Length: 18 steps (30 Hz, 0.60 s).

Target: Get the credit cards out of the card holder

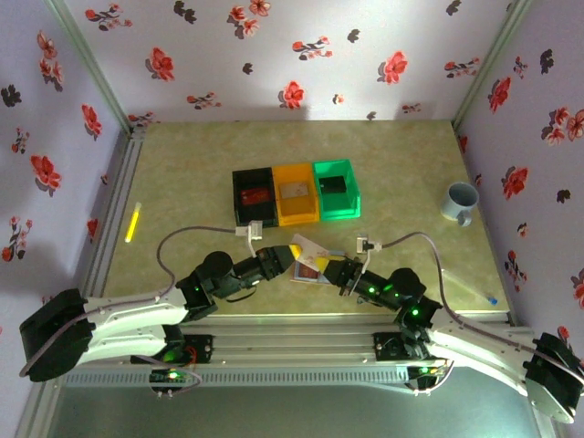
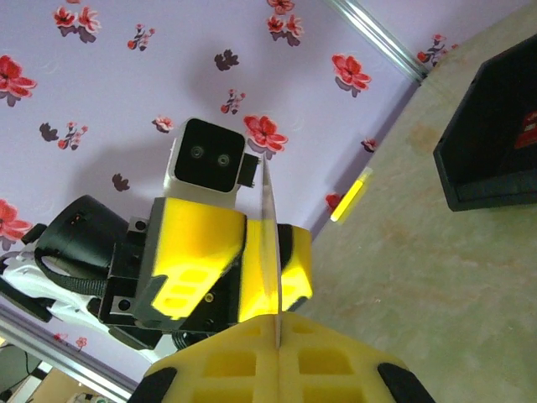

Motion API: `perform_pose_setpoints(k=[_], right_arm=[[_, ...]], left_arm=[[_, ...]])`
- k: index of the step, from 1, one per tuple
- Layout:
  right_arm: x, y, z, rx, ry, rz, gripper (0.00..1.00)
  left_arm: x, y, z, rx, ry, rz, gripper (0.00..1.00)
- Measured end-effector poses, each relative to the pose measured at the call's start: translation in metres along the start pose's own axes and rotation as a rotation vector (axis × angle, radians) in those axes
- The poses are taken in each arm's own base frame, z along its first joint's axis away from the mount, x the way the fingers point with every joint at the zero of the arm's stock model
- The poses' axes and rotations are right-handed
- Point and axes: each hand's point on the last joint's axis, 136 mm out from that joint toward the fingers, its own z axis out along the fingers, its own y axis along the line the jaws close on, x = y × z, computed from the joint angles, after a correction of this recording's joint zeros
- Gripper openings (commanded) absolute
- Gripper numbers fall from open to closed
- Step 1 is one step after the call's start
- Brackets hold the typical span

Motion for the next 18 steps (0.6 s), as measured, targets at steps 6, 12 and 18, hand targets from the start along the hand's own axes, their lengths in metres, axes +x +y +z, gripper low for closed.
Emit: perform_pose_setpoints(k=[6,12,18], right_arm=[[-0.001,0.002,-0.005,0.002,0.002,-0.018,0.00],[0.003,0.008,-0.013,-0.004,0.033,-0.043,0.00],[0.018,0.016,-0.013,-0.025,0.141,-0.051,0.00]], left_arm=[[0.005,0.000,-0.007,-0.011,0.039,0.002,0.53],[-0.014,-0.010,-0.038,-0.074,0.069,0.073,0.64],[-0.034,-0.022,-0.057,-0.117,0.135,0.144,0.65]])
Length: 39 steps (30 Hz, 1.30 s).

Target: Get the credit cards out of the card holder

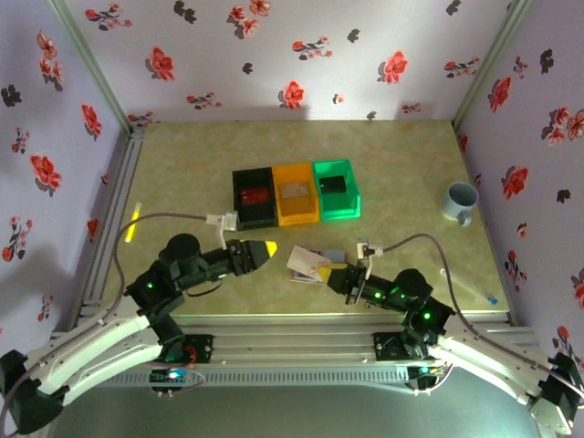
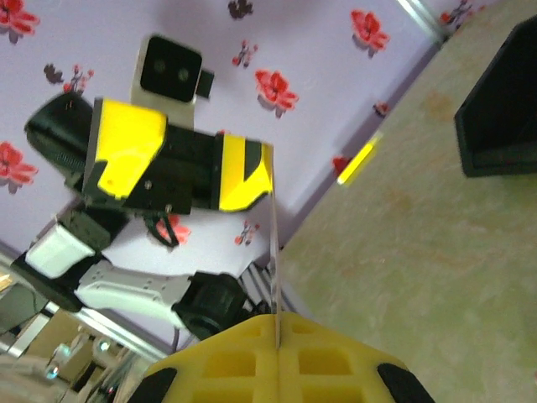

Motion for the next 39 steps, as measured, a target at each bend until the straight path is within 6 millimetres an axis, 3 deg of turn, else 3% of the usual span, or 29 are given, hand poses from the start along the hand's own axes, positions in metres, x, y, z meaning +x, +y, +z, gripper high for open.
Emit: perform_pose_setpoints(k=[9,16,23,34,39], right_arm=[[0.022,0.011,0.011,-0.060,0.171,0.021,0.00],[0.030,0.016,0.012,-0.097,0.219,0.026,0.00],[0.027,0.027,0.012,-0.150,0.213,0.008,0.00],[0.033,0.032,0.017,-0.194,0.261,0.034,0.00],[0.031,0.032,0.017,-0.197,0.256,0.031,0.02]], left_arm=[[0.053,0.008,0.014,0.040,0.323,-0.032,0.58],[0.060,-0.008,0.008,0.123,0.374,-0.013,0.44],[0.072,-0.006,0.006,0.163,0.416,-0.020,0.34],[0.073,-0.015,0.003,0.212,0.435,-0.008,0.02],[0.072,-0.015,0.003,0.214,0.432,-0.006,0.00]])
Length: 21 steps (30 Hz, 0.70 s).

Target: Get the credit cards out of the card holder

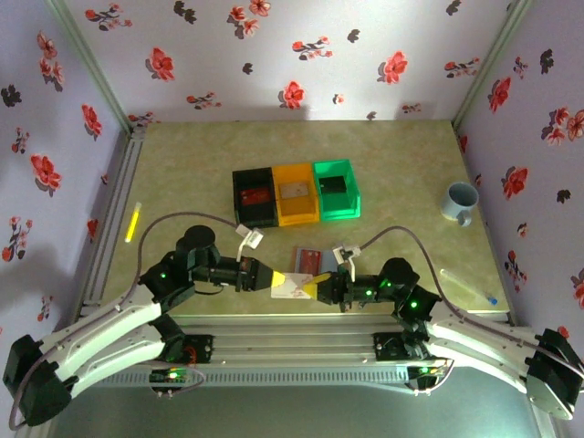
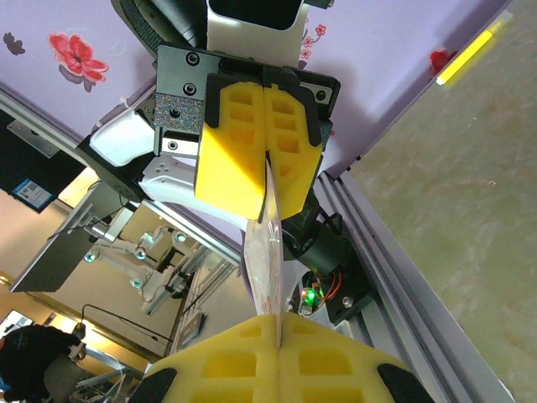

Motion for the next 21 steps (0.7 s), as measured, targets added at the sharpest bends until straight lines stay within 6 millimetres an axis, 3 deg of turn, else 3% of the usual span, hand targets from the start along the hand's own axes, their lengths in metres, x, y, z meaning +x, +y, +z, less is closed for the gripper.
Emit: perform_pose_setpoints(k=[7,16,21], right_arm=[[-0.006,0.002,-0.003,0.020,-0.026,-0.017,0.34],[-0.009,-0.004,-0.012,0.093,-0.057,-0.045,0.50],[-0.017,-0.012,-0.026,0.180,-0.112,-0.078,0.64]], left_arm=[[-0.002,-0.003,-0.003,0.000,-0.021,0.019,0.00],[-0.012,0.006,-0.011,-0.073,-0.101,0.019,0.00],[-0.023,0.018,-0.019,-0.143,-0.170,0.021,0.00]])
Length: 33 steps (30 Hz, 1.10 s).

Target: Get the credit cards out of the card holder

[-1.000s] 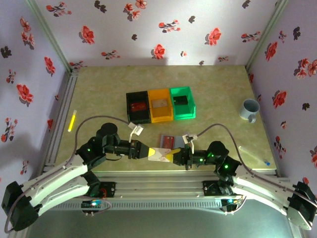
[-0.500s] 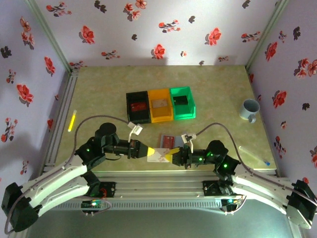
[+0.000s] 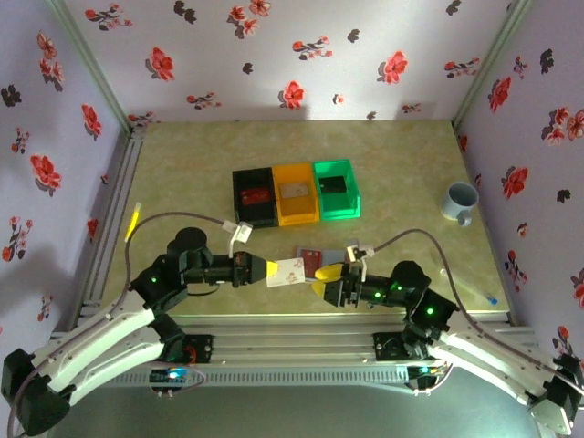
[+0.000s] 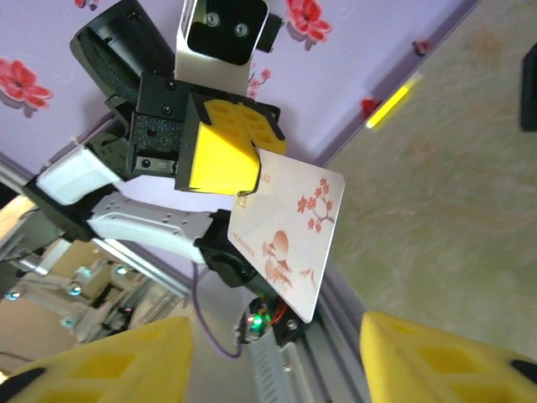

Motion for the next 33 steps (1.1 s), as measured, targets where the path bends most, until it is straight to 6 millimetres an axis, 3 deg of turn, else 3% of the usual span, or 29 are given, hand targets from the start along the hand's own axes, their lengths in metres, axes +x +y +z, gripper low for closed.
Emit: perform_pose_setpoints(k=[7,13,18,25,33], right_arm=[[-0.020,-0.023,-0.020,0.208,-0.071,-0.017,0.83],[-0.041,-0.048,-0.043,0.475,-0.091,-0.027,0.99],[-0.053,-0.055,-0.063,0.646,-0.061,-0.058,0.99],[-0.081,-0.042,-0.102,0.797,-0.103,-0.145,0.99],[-0.082,-0.038,-0.128,0.884,-0.083,-0.170,0.99]], left_arm=[[-0.015,0.025,-0.001,-0.110,-0.065,-0.020,0.00],[-0.042,0.046,0.002,-0.202,-0.109,-0.057,0.00],[-0.066,0.063,0.008,-0.262,-0.125,-0.082,0.00],[-0.104,0.081,0.023,-0.311,-0.115,-0.096,0.00],[-0.147,0.100,0.039,-0.369,-0.087,-0.084,0.00]])
